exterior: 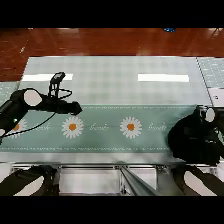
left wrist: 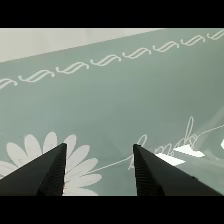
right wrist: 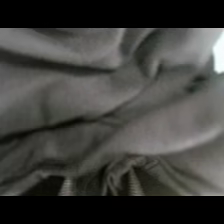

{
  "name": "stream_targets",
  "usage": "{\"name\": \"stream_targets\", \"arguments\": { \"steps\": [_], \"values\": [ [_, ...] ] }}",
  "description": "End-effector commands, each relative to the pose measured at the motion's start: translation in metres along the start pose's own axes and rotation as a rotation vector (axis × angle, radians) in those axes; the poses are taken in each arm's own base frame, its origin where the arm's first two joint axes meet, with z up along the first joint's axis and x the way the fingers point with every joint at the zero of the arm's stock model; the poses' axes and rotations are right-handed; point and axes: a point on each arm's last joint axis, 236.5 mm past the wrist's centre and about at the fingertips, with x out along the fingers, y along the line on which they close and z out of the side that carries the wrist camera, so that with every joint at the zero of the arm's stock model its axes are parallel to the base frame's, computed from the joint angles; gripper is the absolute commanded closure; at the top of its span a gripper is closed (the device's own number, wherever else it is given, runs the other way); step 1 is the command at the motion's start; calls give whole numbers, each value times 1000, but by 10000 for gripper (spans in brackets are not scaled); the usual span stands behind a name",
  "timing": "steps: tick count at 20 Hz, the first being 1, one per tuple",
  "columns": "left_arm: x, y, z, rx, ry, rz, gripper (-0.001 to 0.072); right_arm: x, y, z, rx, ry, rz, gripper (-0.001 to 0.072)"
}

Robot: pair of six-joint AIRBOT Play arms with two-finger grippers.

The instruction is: Fold the shirts.

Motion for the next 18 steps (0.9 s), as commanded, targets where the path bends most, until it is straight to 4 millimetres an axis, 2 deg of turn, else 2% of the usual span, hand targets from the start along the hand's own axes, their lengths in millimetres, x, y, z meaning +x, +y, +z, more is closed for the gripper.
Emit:
{"name": "stream_targets", "arguments": {
  "steps": [1, 2, 3, 5, 7, 8, 10, 12, 14, 16, 18],
  "values": [
    [-1, 2, 3, -10, -15, 3, 200, 11, 34, 13, -25, -16, 137, 641],
    [-5, 6, 6, -21, -21, 8, 201, 3, 40, 18, -48, -36, 165, 676],
    [-13, 15, 11, -44, -26, 15, 200, -10, 43, 26, -62, -70, 188, 676],
    [-44, 40, 27, -116, -70, 37, 201, -57, 46, 54, -74, -212, 230, 676],
    [-84, 66, 46, -184, -176, 68, 201, -134, 50, 88, -74, -433, 302, 676],
    [-103, 77, 52, -214, -235, 86, 201, -183, 53, 102, -78, -561, 347, 676],
    [-134, 93, 54, -258, -322, 121, 201, -279, 58, 115, -95, -785, 444, 676],
    [-146, 95, 45, -251, -322, 132, 201, -366, 65, 111, -149, -975, 509, 677],
    [-144, 89, 37, -238, -287, 119, 201, -441, 72, 96, -205, -1153, 548, 677],
    [-141, 85, 36, -231, -279, 108, 201, -503, 78, 74, -254, -1307, 588, 677],
    [-141, 83, 39, -233, -289, 100, 201, -548, 84, 52, -298, -1414, 628, 677]
  ]
}}
